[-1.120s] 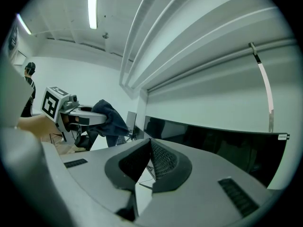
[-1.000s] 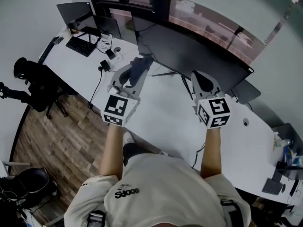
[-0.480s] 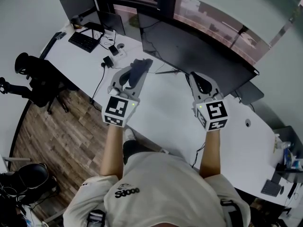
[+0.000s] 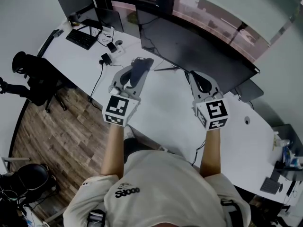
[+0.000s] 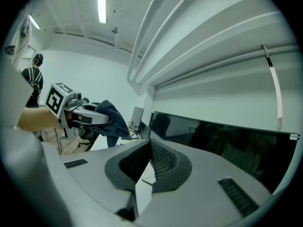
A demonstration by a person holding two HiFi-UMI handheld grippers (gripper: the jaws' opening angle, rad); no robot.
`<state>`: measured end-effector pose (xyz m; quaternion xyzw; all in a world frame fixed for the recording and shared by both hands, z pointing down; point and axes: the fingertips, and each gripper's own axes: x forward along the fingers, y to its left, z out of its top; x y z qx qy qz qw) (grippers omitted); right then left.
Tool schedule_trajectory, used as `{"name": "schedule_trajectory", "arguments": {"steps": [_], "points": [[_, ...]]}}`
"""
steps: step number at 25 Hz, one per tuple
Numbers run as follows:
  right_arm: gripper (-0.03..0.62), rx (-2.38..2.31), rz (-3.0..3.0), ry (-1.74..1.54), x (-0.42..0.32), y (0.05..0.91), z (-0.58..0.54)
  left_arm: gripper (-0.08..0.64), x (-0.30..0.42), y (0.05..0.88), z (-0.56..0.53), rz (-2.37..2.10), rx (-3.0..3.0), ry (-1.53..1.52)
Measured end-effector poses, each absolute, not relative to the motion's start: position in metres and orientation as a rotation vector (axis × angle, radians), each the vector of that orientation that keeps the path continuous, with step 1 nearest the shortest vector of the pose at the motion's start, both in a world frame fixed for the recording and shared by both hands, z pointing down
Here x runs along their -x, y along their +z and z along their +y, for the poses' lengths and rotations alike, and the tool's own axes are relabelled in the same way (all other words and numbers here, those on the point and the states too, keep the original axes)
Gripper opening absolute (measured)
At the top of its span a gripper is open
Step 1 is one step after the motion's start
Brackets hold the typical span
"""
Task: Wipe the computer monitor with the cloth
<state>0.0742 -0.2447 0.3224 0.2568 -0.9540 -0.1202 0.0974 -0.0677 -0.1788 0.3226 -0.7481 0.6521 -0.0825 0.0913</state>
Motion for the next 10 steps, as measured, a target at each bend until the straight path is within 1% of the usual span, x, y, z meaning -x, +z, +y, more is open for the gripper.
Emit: {"name": "schedule_trajectory", "arguments": {"steps": [10], "points": [[0.006,-0.766,-2.818,-0.336,-0.0763,0.3292,-0.2484,0.103,0.0683,0.3279,-0.1789,1.945,2.234,-0.254]]}}
